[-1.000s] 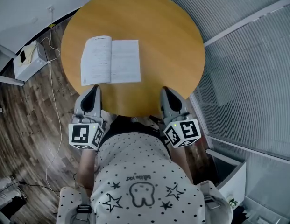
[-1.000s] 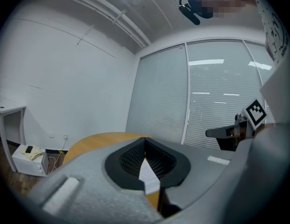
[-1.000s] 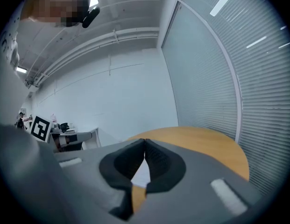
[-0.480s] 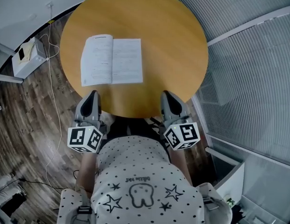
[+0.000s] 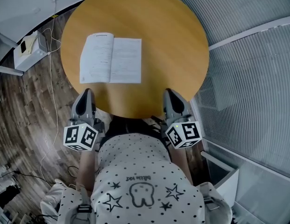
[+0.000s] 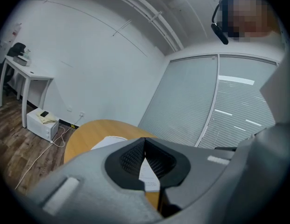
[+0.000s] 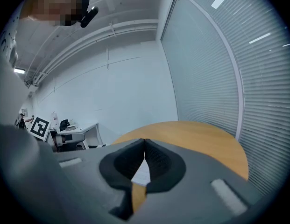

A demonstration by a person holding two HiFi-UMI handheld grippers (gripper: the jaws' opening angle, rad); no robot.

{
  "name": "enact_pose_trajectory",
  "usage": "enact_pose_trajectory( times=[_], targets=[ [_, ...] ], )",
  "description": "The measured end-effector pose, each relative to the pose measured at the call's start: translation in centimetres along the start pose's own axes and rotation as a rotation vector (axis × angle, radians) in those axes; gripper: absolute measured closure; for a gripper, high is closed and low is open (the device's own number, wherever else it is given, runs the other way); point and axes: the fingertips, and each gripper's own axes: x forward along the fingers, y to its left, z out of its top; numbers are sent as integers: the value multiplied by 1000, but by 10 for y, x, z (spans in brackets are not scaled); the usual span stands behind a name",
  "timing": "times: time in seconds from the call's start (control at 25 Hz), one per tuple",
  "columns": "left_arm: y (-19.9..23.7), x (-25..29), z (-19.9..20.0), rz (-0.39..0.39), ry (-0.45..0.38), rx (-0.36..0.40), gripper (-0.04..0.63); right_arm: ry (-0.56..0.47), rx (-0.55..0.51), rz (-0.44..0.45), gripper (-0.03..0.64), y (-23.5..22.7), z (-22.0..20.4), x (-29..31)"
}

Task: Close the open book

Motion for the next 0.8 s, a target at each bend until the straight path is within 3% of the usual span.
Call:
enact_pose_trajectory(
  times=[0.2,0.44,0.68,0.8],
  targets=[
    [3,13,-9,33,-7,-32,586,14,8,13,612,-19,-5,15],
    [7,-9,-2,63,8,-80,584,36,6,22,612,-2,6,3],
    [20,4,-20,92,20,-105,584,56,12,40,612,-11,-11,23],
    [24,5,-26,98,22,-153,583,63,10,53,612,-10,-13,28]
  ],
)
